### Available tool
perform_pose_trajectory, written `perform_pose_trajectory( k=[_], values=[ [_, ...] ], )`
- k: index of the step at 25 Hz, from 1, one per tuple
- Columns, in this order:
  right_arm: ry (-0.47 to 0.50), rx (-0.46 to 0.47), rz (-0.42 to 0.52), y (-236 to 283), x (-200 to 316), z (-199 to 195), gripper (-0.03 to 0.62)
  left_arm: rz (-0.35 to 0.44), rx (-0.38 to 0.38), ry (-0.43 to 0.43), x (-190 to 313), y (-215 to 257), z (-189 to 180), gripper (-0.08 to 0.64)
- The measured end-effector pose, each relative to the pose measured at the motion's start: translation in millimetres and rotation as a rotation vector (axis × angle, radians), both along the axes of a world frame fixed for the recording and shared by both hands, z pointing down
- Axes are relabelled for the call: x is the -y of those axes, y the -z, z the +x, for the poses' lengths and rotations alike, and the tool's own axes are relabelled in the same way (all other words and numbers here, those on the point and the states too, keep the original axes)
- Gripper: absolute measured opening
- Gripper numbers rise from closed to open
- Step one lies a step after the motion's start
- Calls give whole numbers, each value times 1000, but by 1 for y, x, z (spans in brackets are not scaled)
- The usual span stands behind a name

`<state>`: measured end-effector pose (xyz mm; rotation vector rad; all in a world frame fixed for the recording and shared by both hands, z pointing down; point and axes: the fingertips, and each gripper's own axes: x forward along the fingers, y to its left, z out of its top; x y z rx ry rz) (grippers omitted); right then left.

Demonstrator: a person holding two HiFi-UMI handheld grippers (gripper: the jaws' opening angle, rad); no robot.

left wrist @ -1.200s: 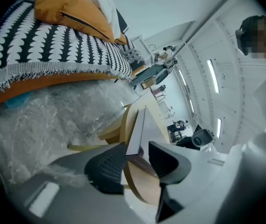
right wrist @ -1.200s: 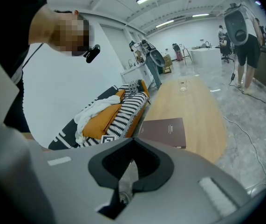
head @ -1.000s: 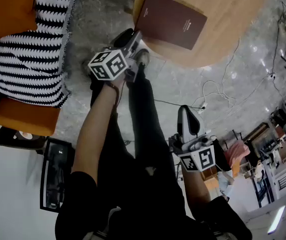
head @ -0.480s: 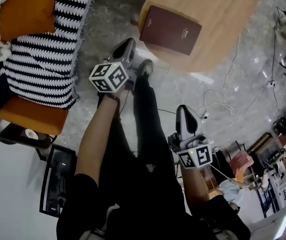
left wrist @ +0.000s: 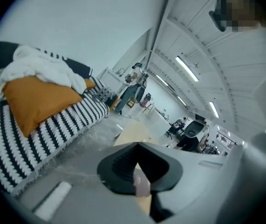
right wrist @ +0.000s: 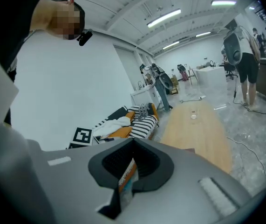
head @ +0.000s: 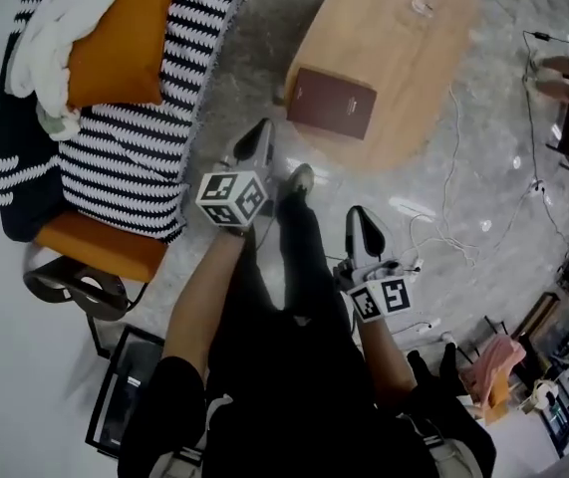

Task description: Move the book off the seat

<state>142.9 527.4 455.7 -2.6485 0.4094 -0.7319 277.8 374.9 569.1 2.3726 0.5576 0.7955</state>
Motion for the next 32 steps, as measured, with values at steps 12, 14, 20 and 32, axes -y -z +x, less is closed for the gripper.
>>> perform_pose_trajectory(
  k=[12,14,20,32],
  values=[
    [33,-212,2,124,20,12,8,80,-229,24,22,190,-27,6],
    [47,-234,-2,139,24,11,8,85,-250,29,24,217,-35,6],
    [35,-259,-27,169,36,11,8,128,-337,27,33,269,-53,5],
    [52,-292,-47,189,39,32,8,170,-463,2,34,315,-73,6]
  ],
)
